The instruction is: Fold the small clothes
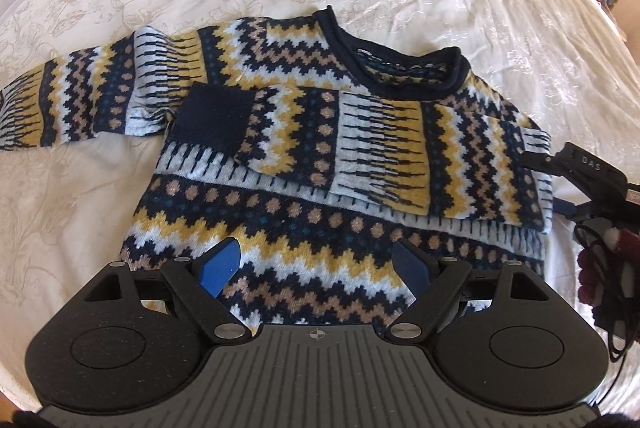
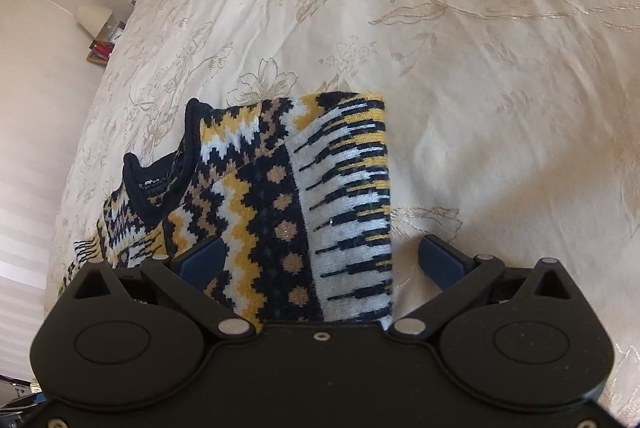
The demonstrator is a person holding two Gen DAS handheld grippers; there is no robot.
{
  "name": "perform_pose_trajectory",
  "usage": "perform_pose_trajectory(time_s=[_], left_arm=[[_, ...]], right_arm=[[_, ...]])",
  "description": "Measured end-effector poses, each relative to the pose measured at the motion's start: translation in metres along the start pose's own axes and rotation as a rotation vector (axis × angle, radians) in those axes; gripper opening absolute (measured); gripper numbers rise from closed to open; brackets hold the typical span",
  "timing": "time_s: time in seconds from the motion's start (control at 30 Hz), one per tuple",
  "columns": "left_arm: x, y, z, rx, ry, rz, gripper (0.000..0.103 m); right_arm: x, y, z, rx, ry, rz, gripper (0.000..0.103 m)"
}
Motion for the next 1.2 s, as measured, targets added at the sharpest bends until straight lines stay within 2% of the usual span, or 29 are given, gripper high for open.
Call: perform_pose_trajectory(time_s=[0.1,0.13,0.17,0.2,0.23,0.27,0.37,0.47,0.53,0.6,0.77,0.87,0.97,1.2], left_arm=[[-0.001,0.002,-0.005,-0.010,-0.006,-0.004,0.083],[-0.001,0.002,-0.006,-0.013,-0.008,-0.004,0.083],[-0.001,0.002,-0.007,-0.016,-0.010,-0.004,0.083],[-0.001,0.002,-0.009,-0.019,-0.010,-0.003,0.083],[-0.002,0.002,-0.010,-0.021,-0.011,-0.002,0.083],[-0.002,0.002,-0.011,-0.021,-0.012,-0.001,0.083],[-0.002,0.001,-0.012,-0.021,-0.012,0.001,0.083],[-0.002,0.001,-0.012,-0.019,-0.012,0.001,0.083],[-0.002,0.001,-0.012,-0.020,-0.011,0.001,0.083],[0.000,0.002,-0.011,-0.018,-0.012,-0.003,0.083],[0.005,0.000,-0.007,-0.009,-0.012,-0.021,0.083],[0.005,-0.002,-0.003,0.003,-0.011,-0.020,0.083],[0.007,-0.003,0.003,0.023,-0.012,-0.024,0.083],[0.012,-0.003,0.029,0.056,-0.022,-0.061,0.083]], right_arm=[[0.001,0.000,0.001,0.007,0.014,-0.006,0.101],[-0.001,0.000,0.002,0.007,0.011,-0.006,0.093],[0.000,0.001,0.003,0.013,-0.007,-0.002,0.074],[0.001,0.002,0.004,0.027,-0.027,0.003,0.062],[0.001,0.003,0.006,0.037,-0.036,0.010,0.040],[0.003,0.004,0.008,0.042,-0.033,0.014,0.027],[0.018,0.005,0.021,0.088,-0.075,-0.017,0.022],[0.022,0.004,0.020,0.087,-0.143,-0.034,0.024],[0.013,0.003,0.013,0.080,-0.175,-0.005,0.034],[0.009,0.002,0.008,0.071,-0.177,0.011,0.049],[0.025,0.000,0.014,0.096,-0.180,-0.039,0.076],[0.036,-0.005,0.025,0.136,-0.200,-0.068,0.078],[0.049,-0.012,0.035,0.158,-0.205,-0.105,0.086],[0.066,-0.042,0.064,0.214,-0.202,-0.141,0.091]])
Point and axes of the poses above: each gripper's, at about its wrist camera, not at the fingertips, and x roughly against the way its jaws point, z to its left, y to its top, the point moved 4 cm from there along -x, roughly the way its jaws point, and after that the axes turned 6 degrees about y, right-handed, at the moved point
